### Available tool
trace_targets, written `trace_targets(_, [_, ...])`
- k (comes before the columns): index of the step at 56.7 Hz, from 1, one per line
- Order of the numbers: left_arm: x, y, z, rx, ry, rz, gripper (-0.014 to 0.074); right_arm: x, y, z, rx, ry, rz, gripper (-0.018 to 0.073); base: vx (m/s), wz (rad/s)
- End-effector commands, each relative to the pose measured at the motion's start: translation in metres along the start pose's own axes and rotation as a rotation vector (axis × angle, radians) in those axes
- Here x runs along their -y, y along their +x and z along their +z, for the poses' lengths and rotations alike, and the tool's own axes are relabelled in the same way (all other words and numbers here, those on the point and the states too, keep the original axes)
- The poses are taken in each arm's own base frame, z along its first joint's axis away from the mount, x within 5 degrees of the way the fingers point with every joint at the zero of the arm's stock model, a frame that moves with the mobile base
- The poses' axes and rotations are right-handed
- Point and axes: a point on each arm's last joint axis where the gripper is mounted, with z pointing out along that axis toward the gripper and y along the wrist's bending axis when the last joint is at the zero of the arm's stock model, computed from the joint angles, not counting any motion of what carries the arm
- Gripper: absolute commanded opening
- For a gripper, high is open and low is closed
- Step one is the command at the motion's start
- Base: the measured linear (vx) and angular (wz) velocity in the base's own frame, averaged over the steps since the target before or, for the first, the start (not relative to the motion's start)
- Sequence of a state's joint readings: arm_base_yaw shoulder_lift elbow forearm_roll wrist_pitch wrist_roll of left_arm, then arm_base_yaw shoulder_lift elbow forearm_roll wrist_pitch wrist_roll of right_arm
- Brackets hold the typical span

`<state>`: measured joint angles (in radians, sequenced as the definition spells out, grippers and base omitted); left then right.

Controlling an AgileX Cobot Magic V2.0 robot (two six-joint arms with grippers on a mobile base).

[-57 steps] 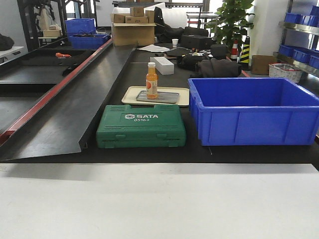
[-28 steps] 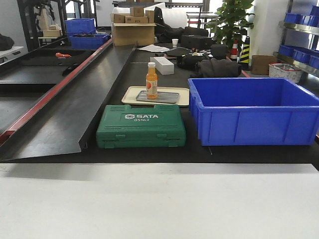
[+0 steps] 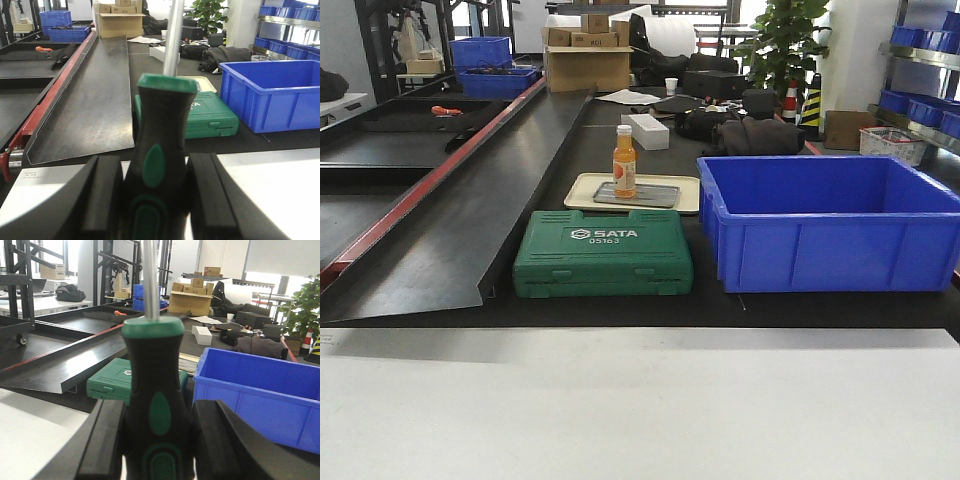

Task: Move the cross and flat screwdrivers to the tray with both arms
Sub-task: 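Drive the base away from the table holding both screwdrivers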

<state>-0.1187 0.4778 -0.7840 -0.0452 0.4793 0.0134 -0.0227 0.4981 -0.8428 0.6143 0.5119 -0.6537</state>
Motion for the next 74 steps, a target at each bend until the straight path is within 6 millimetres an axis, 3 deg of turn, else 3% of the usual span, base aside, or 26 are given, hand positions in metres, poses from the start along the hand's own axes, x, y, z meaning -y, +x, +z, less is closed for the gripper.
trace_targets(1, [0.0009, -0.0171, -0.0032, 0.123, 0.009, -0.008, -0.0004, 0.0044, -0.0149, -0.0018, 0.096, 0.045, 0.016, -0.0009, 0.0, 0.0])
trace_targets(74, [0.0009, -0.0171, -0.0032, 0.123, 0.009, -0.008, -0.0004, 0.0044, -0.0149, -0.0018, 0.096, 0.045, 0.016, -0.0009, -0.01, 0.01])
